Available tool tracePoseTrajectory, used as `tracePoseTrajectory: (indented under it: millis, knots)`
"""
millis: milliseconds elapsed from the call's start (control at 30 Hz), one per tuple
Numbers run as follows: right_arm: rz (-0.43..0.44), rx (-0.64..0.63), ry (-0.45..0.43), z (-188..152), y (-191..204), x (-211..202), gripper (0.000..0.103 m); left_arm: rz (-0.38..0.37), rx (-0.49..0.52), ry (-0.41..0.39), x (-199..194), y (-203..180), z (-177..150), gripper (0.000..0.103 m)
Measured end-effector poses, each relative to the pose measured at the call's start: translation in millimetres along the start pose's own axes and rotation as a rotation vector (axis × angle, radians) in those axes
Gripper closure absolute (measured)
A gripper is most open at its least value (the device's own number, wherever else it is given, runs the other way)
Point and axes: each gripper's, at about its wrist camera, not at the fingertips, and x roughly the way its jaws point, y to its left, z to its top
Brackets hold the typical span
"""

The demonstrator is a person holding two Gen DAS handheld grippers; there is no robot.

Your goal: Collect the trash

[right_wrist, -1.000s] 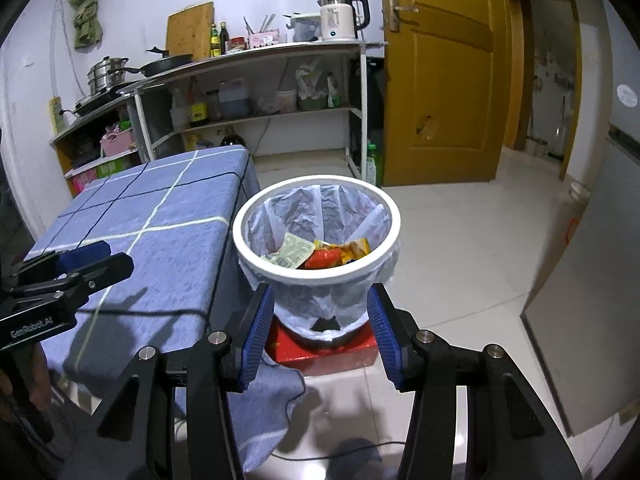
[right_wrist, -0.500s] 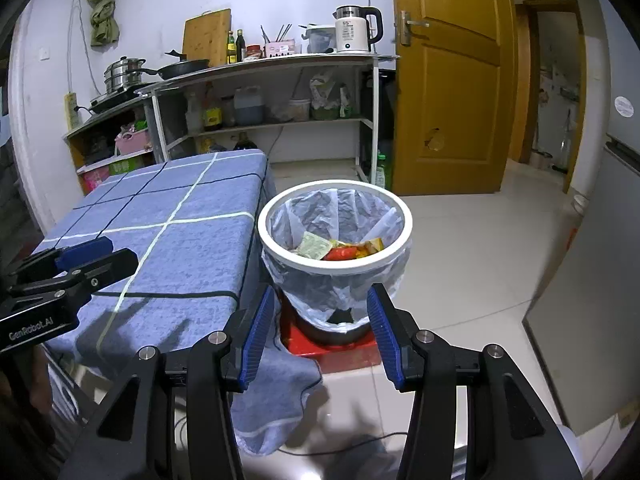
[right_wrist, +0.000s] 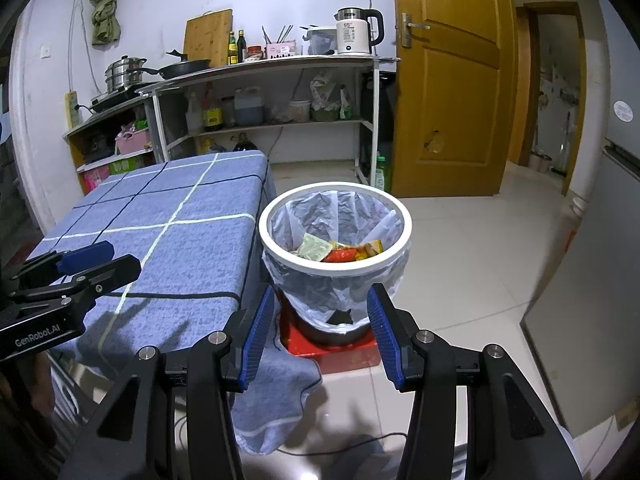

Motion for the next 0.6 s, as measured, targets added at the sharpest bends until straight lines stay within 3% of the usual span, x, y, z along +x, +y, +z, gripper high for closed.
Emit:
tracePoseTrajectory:
  millis: [600]
  knots:
    - [0.007, -0.001, 0.011, 3.2, -2.6, 6.3, 0.054, -0.014, -0.005, 0.017, 1.3, -0.9, -1.4, 0.042]
